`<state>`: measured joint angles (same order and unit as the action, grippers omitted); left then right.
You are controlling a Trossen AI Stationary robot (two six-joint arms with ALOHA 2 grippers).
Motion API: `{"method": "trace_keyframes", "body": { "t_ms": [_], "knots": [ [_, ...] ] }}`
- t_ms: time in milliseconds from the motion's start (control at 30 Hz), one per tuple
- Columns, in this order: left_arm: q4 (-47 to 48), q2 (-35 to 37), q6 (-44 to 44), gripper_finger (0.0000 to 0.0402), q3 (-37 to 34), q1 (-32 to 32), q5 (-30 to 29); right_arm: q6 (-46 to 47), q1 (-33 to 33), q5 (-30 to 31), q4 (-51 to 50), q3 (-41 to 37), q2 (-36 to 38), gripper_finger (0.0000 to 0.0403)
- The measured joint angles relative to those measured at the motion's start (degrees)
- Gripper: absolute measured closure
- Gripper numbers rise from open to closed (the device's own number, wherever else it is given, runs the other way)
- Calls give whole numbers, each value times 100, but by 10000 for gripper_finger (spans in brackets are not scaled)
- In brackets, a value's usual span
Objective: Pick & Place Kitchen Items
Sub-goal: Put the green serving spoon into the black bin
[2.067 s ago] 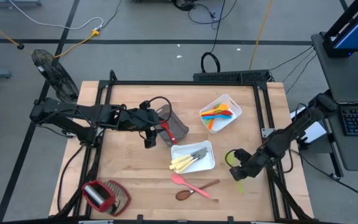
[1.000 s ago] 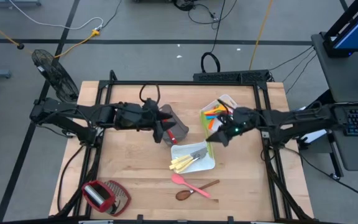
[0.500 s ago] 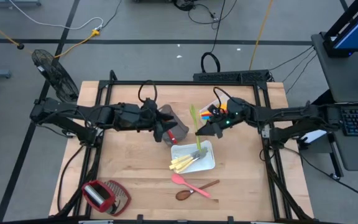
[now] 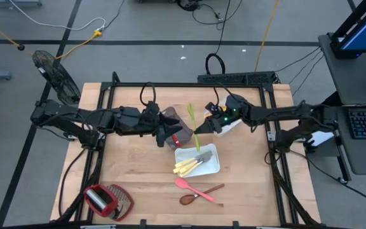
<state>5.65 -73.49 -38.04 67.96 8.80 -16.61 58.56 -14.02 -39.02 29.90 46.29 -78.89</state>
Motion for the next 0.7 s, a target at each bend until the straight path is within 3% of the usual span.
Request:
{"method": "trace_keyframes", "body": {
  "t_ms": [433, 700],
  "knots": [
    [9, 0, -4, 199, 0, 0, 3, 105, -225, -1386, -108, 1440, -1209, 370],
    [15, 0, 272, 199, 0, -2, 5, 91, -413, -1686, -554, 2132, -2039, 370]
  ]
}}
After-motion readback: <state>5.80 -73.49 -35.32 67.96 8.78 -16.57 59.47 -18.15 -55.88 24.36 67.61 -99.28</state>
